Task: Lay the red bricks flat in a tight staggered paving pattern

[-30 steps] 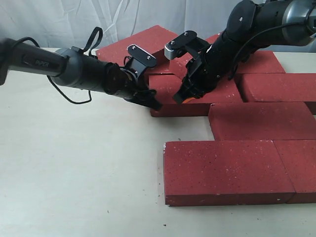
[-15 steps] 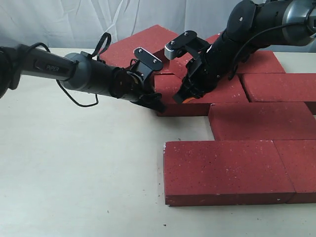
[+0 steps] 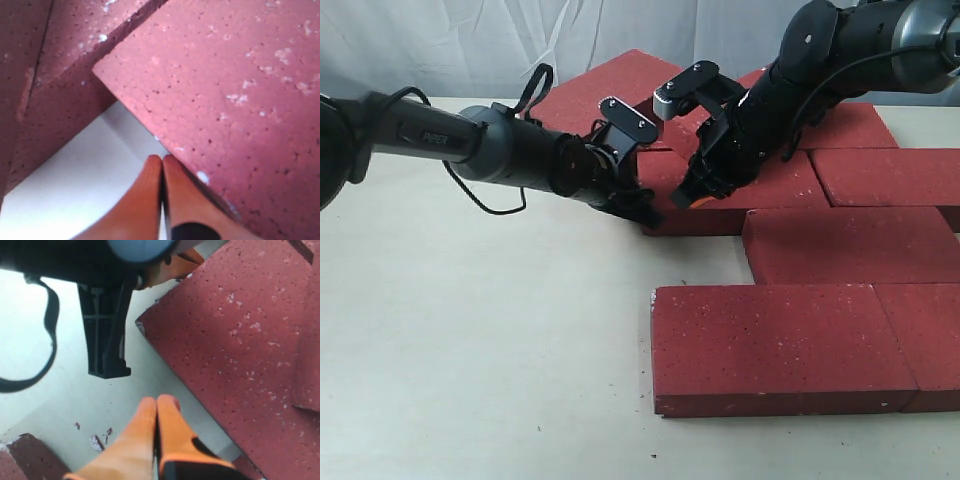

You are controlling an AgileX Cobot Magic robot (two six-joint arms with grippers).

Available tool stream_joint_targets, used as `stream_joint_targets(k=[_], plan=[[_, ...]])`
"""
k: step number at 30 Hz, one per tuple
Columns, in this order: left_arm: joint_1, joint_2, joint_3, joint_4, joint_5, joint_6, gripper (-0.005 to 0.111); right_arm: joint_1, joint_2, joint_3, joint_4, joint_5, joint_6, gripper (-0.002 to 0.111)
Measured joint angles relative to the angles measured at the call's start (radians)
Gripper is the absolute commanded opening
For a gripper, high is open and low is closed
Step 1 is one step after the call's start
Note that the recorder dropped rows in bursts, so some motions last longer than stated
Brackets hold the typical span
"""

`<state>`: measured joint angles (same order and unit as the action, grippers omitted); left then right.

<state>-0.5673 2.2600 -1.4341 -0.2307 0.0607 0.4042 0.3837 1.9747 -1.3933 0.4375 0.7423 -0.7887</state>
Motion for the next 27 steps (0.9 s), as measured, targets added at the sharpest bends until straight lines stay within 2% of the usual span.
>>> stream_joint_targets(k=[15,27], plan=[[-0.016,0.0,0.0,-0.006,-0.01,0.0,0.0,0.0,0.0,0.0,0.0,0.0,0.0,-0.001],[0.029,-0.002,-0.01,0.054,0.109,0.0,0.0,0.0,0.0,0.0,-0.005,-0.002,0.0,-0.001]])
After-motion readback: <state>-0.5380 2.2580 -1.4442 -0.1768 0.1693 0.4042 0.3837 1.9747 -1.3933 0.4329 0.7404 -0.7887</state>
